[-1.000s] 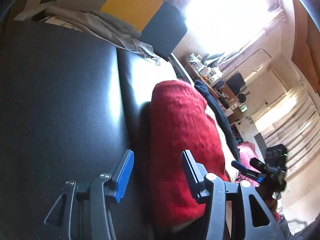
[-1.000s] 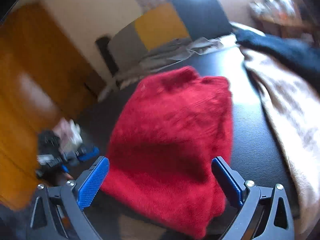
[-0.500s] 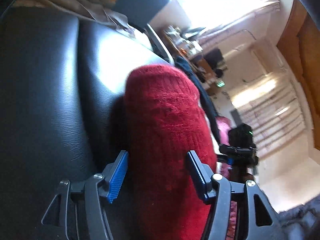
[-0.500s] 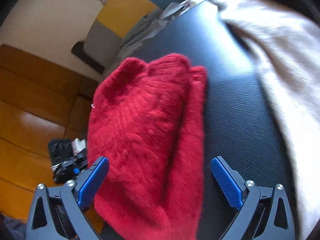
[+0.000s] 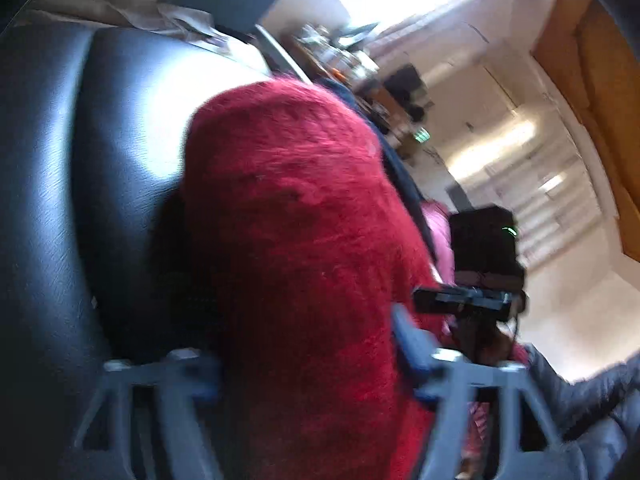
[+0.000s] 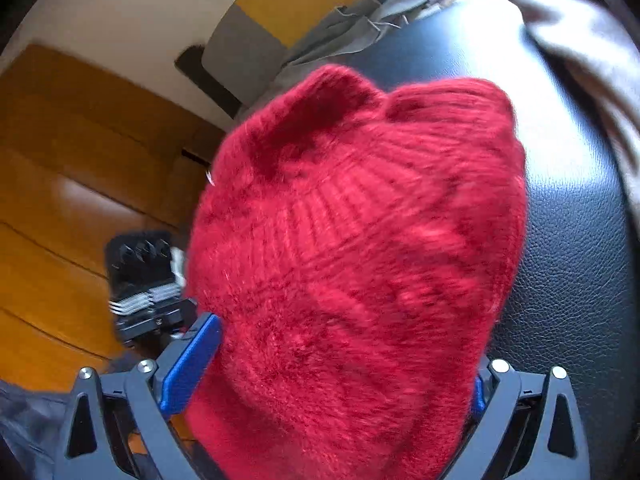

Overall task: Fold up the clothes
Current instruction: 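Lift the folded sweater with both grippers and carry it to the clothes stack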

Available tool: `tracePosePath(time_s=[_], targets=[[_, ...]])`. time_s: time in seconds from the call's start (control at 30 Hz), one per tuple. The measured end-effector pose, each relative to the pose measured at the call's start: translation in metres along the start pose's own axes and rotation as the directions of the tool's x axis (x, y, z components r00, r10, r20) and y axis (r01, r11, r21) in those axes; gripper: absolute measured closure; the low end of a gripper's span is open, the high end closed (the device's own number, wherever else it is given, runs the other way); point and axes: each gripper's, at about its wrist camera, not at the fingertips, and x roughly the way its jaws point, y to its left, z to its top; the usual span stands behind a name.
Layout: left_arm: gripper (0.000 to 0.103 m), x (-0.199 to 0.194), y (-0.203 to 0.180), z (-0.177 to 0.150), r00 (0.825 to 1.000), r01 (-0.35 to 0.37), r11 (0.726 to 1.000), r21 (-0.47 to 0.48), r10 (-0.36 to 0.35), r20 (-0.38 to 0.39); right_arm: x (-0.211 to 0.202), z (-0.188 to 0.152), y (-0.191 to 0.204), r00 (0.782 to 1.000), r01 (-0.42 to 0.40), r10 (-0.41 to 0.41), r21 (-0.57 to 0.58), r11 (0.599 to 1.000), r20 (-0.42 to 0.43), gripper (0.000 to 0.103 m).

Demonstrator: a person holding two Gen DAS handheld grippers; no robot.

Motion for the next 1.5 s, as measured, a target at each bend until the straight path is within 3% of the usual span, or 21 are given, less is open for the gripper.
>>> tracePosePath(time_s=[0.07, 0.1, 0.27, 0.37, 0.47, 0.57, 0.63, 0.73, 0.77, 0.8, 0.87, 0.9, 0.97, 1.03, 1.1, 1.17, 1.23, 1.3, 1.37, 1.43, 1.5], targets=[[0.059, -0.007, -0.009, -0.008, 0.998, -0.040, 0.999, -0.010, 0.041, 0.044, 0.005, -0.005, 0.008, 1.000, -0.002, 0.002, -0.015, 1.000, -0.006, 0.024], [0.061, -0.012, -0.016, -0.013, 0.996, -0.061, 0.998, 0.006, 0.060, 0.062, 0.007, -0.008, 0.013, 1.000, -0.003, 0.003, -0.023, 1.000, -0.009, 0.037], [0.064, -0.062, -0.030, -0.046, 0.979, -0.116, 0.993, -0.009, 0.116, 0.165, 0.018, -0.021, 0.034, 1.000, -0.009, 0.007, -0.060, 0.998, -0.025, 0.041], [0.064, -0.112, -0.032, -0.069, 0.954, -0.157, 0.987, -0.043, 0.163, 0.251, 0.030, -0.026, 0.053, 0.999, -0.027, 0.023, -0.092, 0.995, -0.043, 0.043], [0.064, -0.176, -0.031, -0.095, 0.901, -0.223, 0.971, -0.080, 0.237, 0.363, 0.073, -0.017, 0.110, 0.987, -0.131, 0.112, -0.171, 0.977, -0.114, 0.043], [0.064, -0.243, -0.034, -0.113, 0.810, -0.312, 0.942, -0.120, 0.330, 0.484, 0.115, -0.009, 0.168, 0.963, -0.237, 0.193, -0.241, 0.941, -0.190, 0.043], [0.064, -0.291, -0.035, -0.123, 0.736, -0.362, 0.919, -0.157, 0.385, 0.556, 0.144, -0.003, 0.206, 0.939, -0.307, 0.242, -0.281, 0.909, -0.244, 0.043], [0.064, -0.363, -0.037, -0.135, 0.608, -0.435, 0.875, -0.213, 0.460, 0.647, 0.192, 0.012, 0.285, 0.895, -0.413, 0.300, -0.360, 0.837, -0.329, 0.043], [0.064, -0.391, -0.037, -0.139, 0.552, -0.454, 0.856, -0.246, 0.487, 0.677, 0.206, 0.017, 0.313, 0.882, -0.441, 0.311, -0.387, 0.810, -0.353, 0.043], [0.064, -0.413, -0.036, -0.142, 0.514, -0.457, 0.847, -0.272, 0.501, 0.696, 0.221, 0.021, 0.341, 0.870, -0.467, 0.320, -0.413, 0.782, -0.376, 0.043], [0.064, -0.459, -0.032, -0.150, 0.415, -0.458, 0.818, -0.348, 0.542, 0.731, 0.250, 0.028, 0.400, 0.846, -0.512, 0.331, -0.462, 0.724, -0.417, 0.043], [0.063, -0.476, -0.026, -0.152, 0.385, -0.443, 0.811, -0.383, 0.558, 0.735, 0.264, 0.030, 0.428, 0.835, -0.531, 0.335, -0.479, 0.699, -0.437, 0.043], [0.063, -0.498, 0.011, -0.162, 0.375, -0.385, 0.769, -0.510, 0.636, 0.675, 0.295, 0.034, 0.483, 0.813, -0.566, 0.336, -0.508, 0.650, -0.476, 0.043], [0.063, -0.519, 0.047, -0.172, 0.373, -0.323, 0.708, -0.628, 0.705, 0.604, 0.329, 0.035, 0.528, 0.801, -0.579, 0.313, -0.528, 0.622, -0.510, 0.043], [0.063, -0.540, 0.083, -0.181, 0.377, -0.259, 0.630, -0.732, 0.764, 0.524, 0.370, 0.031, 0.552, 0.821, -0.533, 0.226, -0.562, 0.632, -0.524, 0.043], [0.062, -0.559, 0.118, -0.191, 0.387, -0.195, 0.545, -0.816, 0.807, 0.447, 0.422, 0.021, 0.550, 0.836, -0.436, 0.063, -0.590, 0.680, -0.546, 0.043], [0.058, -0.558, 0.129, -0.204, 0.393, -0.143, 0.569, -0.810, 0.784, 0.481, 0.471, 0.009, 0.531, 0.827, -0.335, -0.081, -0.604, 0.723, -0.556, 0.042], [0.057, -0.556, 0.139, -0.216, 0.396, -0.102, 0.589, -0.802, 0.763, 0.510, 0.487, 0.013, 0.511, 0.822, -0.371, 0.005, -0.530, 0.762, -0.569, 0.037], [0.056, -0.555, 0.126, -0.207, 0.379, -0.192, 0.571, -0.798, 0.793, 0.476, 0.482, 0.020, 0.499, 0.820, -0.405, 0.082, -0.472, 0.783, -0.567, 0.034], [0.056, -0.556, 0.112, -0.199, 0.364, -0.268, 0.553, -0.789, 0.816, 0.448, 0.476, 0.023, 0.501, 0.834, -0.402, 0.079, -0.504, 0.764, -0.546, 0.026], [0.055, -0.557, 0.098, -0.197, 0.348, -0.313, 0.530, -0.788, 0.836, 0.424, 0.468, 0.028, 0.504, 0.853, -0.394, 0.077, -0.540, 0.743, -0.516, 0.026]])
